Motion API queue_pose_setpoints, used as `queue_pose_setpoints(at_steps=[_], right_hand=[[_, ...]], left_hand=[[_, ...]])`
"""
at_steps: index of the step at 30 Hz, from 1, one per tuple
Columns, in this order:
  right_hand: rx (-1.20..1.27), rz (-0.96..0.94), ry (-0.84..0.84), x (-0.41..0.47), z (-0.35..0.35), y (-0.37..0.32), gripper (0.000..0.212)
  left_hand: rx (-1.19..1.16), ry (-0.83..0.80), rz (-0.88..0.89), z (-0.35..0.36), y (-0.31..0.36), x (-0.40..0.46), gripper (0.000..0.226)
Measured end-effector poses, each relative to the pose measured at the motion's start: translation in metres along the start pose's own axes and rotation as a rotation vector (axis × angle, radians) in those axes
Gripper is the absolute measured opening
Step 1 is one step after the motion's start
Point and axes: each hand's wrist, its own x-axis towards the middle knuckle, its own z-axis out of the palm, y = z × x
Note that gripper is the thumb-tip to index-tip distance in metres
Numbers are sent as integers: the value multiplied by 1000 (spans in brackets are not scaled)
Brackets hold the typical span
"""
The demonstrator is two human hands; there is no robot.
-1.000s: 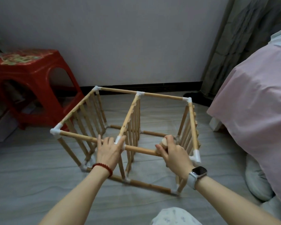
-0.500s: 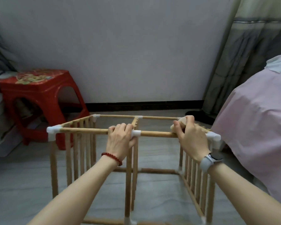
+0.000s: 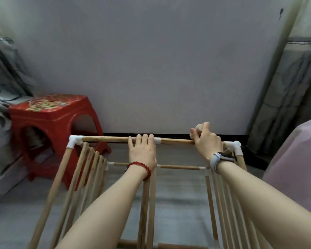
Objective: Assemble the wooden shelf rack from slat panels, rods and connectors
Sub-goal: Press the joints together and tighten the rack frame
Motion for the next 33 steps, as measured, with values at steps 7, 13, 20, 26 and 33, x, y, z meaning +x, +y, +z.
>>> queue_pose_setpoints(at_steps=[7,13,20,26,33], right_hand=[[-14,-48,-44,46,57,-3,36],[-37,-66,-182,22,95,-10,36],[-1,-125,-267,-38,118,-6,32],[313,-5,-308,-42,78,-1,26],[155,-59,-129,21,-9,9,35]], left_hand=[[23,-58,-78,36,-12,40,49],[4,-220,-102,55,-40,15,41],[-27,-336,-69,67,-56,-40,43],[26,-392,79,61,-31,-59,74],[-10,-428,153,67,34,-53,75]])
